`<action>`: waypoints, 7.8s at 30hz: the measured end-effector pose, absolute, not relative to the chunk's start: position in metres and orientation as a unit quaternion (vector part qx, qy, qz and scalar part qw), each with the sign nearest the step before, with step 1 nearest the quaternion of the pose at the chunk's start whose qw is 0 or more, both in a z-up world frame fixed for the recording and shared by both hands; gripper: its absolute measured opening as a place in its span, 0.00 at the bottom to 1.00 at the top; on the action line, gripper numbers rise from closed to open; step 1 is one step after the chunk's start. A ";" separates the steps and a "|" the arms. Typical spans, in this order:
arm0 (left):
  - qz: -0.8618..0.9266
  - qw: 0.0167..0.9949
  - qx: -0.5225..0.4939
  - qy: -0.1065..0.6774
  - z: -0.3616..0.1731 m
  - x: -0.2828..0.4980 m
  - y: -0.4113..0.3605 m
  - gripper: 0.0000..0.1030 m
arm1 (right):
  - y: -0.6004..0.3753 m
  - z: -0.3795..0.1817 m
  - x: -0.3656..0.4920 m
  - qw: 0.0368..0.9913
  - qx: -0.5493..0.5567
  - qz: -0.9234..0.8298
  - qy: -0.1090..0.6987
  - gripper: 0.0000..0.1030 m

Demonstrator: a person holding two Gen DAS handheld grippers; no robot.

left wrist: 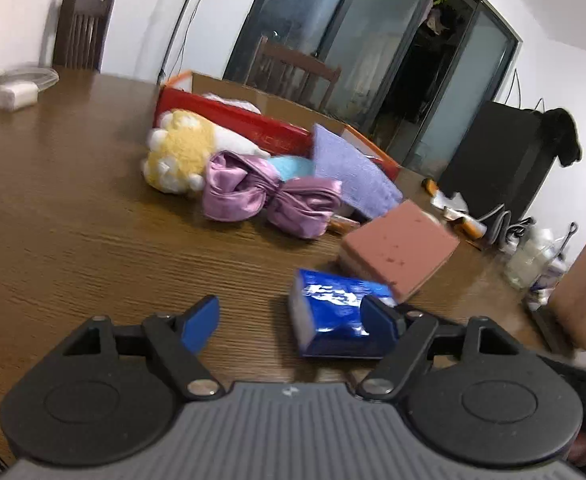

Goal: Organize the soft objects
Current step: 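Reach both tools to the blue tissue pack and grasp it, then carry the tissue pack into the box and open both tools, then withdraw both tools from the box back toward the table items, then lower both tools onto the pink sponge and grasp it, then carry the sponge into the box, release it, and withdraw both tools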

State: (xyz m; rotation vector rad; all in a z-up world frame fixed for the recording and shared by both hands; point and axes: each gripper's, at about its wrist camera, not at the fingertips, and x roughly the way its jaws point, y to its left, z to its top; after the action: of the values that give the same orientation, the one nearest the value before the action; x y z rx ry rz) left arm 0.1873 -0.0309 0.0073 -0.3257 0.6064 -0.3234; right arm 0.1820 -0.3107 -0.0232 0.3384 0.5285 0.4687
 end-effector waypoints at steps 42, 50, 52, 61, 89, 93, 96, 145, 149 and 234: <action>-0.247 0.914 -0.158 0.279 0.112 0.516 -0.092 0.34 | -0.345 0.115 0.483 0.947 0.118 0.198 0.226 0.19; -0.200 0.898 -0.122 0.373 0.064 0.620 -0.131 0.29 | -0.340 0.067 0.612 0.928 0.090 0.139 0.333 0.16; -0.185 0.893 -0.123 0.391 0.055 0.630 -0.135 0.30 | -0.339 0.055 0.632 0.922 0.085 0.128 0.356 0.15; -0.160 0.913 -0.073 0.369 0.067 0.609 -0.123 0.50 | -0.329 0.052 0.629 0.933 0.035 0.119 0.336 0.20; -0.127 0.972 0.008 0.196 0.150 0.233 -0.012 0.94 | -0.326 0.152 0.272 0.944 -0.077 0.242 0.211 0.68; -0.105 0.974 0.024 0.197 0.126 0.200 -0.001 0.96 | -0.324 0.135 0.225 0.940 -0.125 0.240 0.209 0.74; -0.114 0.973 0.026 0.198 0.113 0.185 0.005 0.97 | -0.327 0.125 0.198 0.935 -0.143 0.246 0.212 0.78; -0.224 0.905 -0.198 0.303 0.021 0.180 -0.016 0.65 | -0.362 0.012 0.232 0.878 0.134 0.364 0.279 0.48; -0.263 0.890 -0.170 0.331 0.016 0.170 -0.031 0.66 | -0.356 -0.009 0.244 0.870 0.133 0.355 0.316 0.49; -0.094 0.978 -0.044 0.182 0.109 0.283 0.020 0.97 | -0.326 0.114 0.326 0.955 0.021 0.207 0.209 0.84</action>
State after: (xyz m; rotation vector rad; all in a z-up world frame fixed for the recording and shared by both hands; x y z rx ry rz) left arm 0.2825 0.0197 0.1088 -0.0879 0.3672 -0.1888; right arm 0.3263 -0.3258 0.1142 0.0430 0.4250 0.4204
